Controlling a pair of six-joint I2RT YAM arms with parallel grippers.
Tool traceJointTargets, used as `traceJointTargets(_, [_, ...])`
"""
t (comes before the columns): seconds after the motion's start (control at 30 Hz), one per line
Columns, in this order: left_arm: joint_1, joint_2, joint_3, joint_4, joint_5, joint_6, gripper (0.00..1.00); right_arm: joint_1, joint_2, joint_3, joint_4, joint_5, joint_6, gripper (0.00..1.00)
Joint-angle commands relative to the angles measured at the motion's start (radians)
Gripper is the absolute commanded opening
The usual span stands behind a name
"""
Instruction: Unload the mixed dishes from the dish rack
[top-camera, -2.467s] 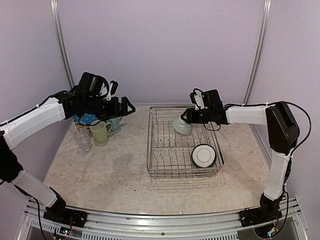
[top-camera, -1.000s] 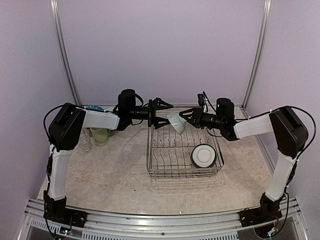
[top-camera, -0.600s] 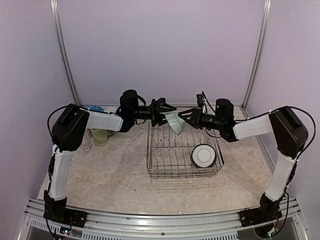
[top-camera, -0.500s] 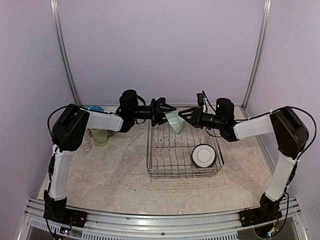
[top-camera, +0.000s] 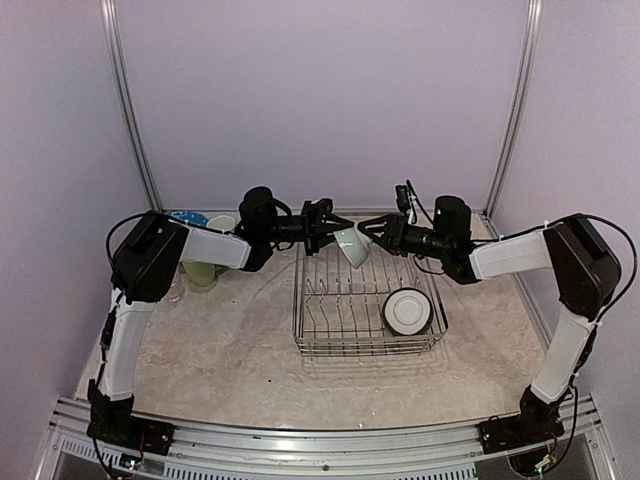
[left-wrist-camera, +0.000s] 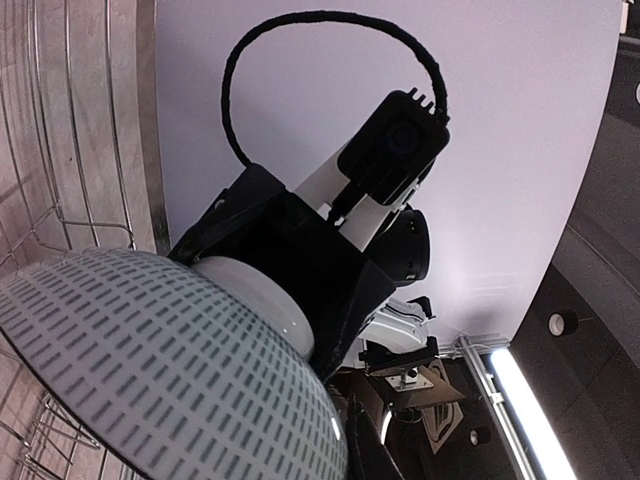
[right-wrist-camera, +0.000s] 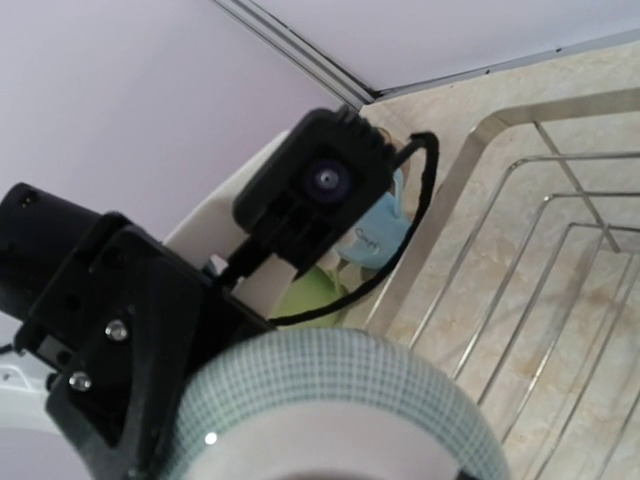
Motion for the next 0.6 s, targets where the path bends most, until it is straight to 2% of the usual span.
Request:
traceJointTargets(0.0, [-0.006,0.020,0.006,0.057,-0.011,-0.020,0.11,0.012,-0.039,-0.001,0.069,-0.003,-0.004,0.00])
traceJointTargets(0.23, [-0.008,0.020,0.009,0.066,-0.016,-0.031,0.01,0.012,-0.049,-0.002,0.068,-0.001,-0.007,0.00])
traceJointTargets(0.3, [-0.007,0.019,0.008,0.064,-0.016,-0.027,0.00,0.012,-0.053,-0.004,0.067,0.002,-0.010,0.03])
traceJointTargets(0.57, [-0.001,-0.011,-0.012,0.044,-0.007,0.005,0.00,0.012,-0.093,-0.007,-0.019,0.046,-0.072,0.52])
